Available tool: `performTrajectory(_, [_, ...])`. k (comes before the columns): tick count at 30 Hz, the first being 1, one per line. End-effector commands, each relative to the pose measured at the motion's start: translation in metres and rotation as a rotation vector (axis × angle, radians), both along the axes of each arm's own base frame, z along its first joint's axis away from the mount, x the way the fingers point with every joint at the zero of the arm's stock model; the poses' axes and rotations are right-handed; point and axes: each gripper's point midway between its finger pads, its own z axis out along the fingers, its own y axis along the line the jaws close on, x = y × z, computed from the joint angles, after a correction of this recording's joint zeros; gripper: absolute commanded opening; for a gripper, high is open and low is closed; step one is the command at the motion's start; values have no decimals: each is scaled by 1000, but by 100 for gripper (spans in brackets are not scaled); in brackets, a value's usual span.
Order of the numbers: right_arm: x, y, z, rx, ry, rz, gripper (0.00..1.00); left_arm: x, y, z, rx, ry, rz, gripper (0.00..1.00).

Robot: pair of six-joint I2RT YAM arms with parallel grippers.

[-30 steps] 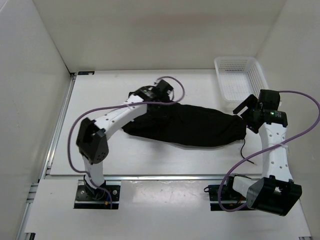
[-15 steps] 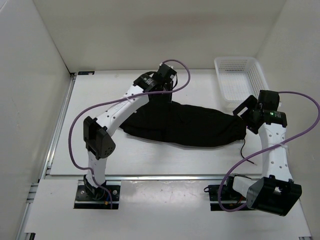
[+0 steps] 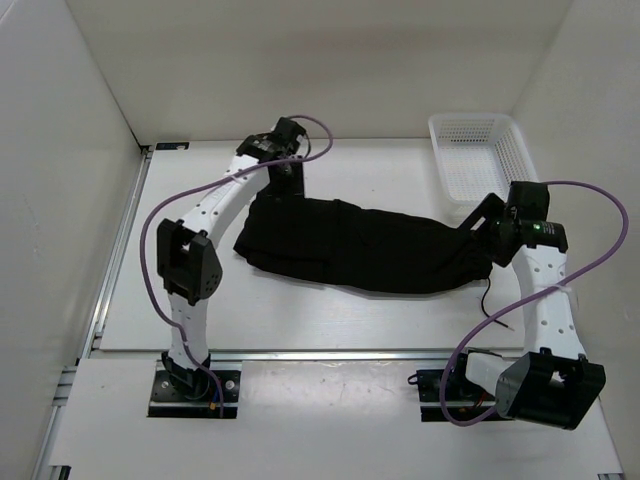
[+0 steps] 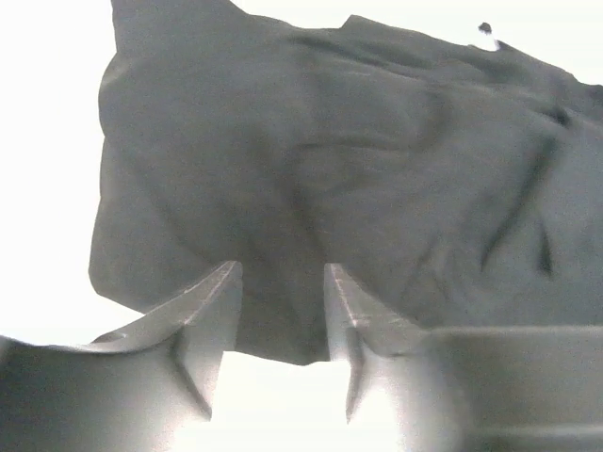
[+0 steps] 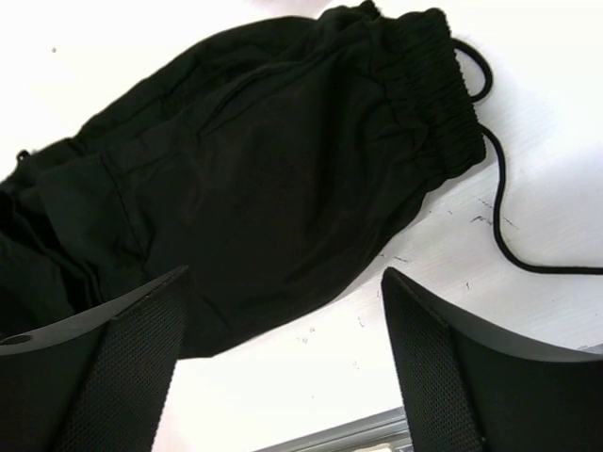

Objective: Fold and stack the trousers
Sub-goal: Fold the trousers

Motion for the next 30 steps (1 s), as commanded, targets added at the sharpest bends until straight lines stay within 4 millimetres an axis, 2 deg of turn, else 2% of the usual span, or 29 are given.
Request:
performTrajectory(1, [3, 4, -4, -7, -1, 48, 86, -28, -70, -1, -44, 41, -196, 62])
performTrajectory(4, [3, 4, -4, -7, -1, 48, 88, -40, -91, -19, 18, 65, -243, 74])
performTrajectory(5, [3, 4, -4, -7, -1, 48, 88, -44, -93, -33, 35, 98, -244, 74])
performTrajectory(7, [3, 4, -4, -7, -1, 48, 88, -46, -101, -36, 29, 99, -246, 75])
performTrajectory(8, [3, 4, -4, -7, -1, 48, 88, -50, -106, -47, 51, 112, -258, 75])
performTrajectory(10, [3, 4, -4, -7, -1, 48, 90, -54, -114, -48, 73, 97, -276, 75])
performTrajectory(11, [3, 4, -4, -7, -1, 48, 90, -57, -116, -60, 98, 114, -283, 75])
performTrajectory(12, [3, 4, -4, -7, -1, 48, 90, -56, -122, -61, 113, 94, -280, 75])
performTrajectory(14, [3, 4, -4, -7, -1, 48, 90, -58, -124, -76, 147, 115, -275, 75])
performTrajectory(17, [3, 4, -4, -7, -1, 48, 90, -56, -117, -88, 194, 129, -241, 74])
performTrajectory(21, [3, 4, -4, -7, -1, 48, 90, -59, -111, -104, 227, 154, -225, 63])
performTrajectory(25, [3, 2, -7, -13, 10, 42, 90, -60, -111, -103, 242, 141, -228, 51])
performTrajectory(30, [5, 2, -4, -14, 1, 42, 90, -58, -108, -111, 269, 146, -222, 34])
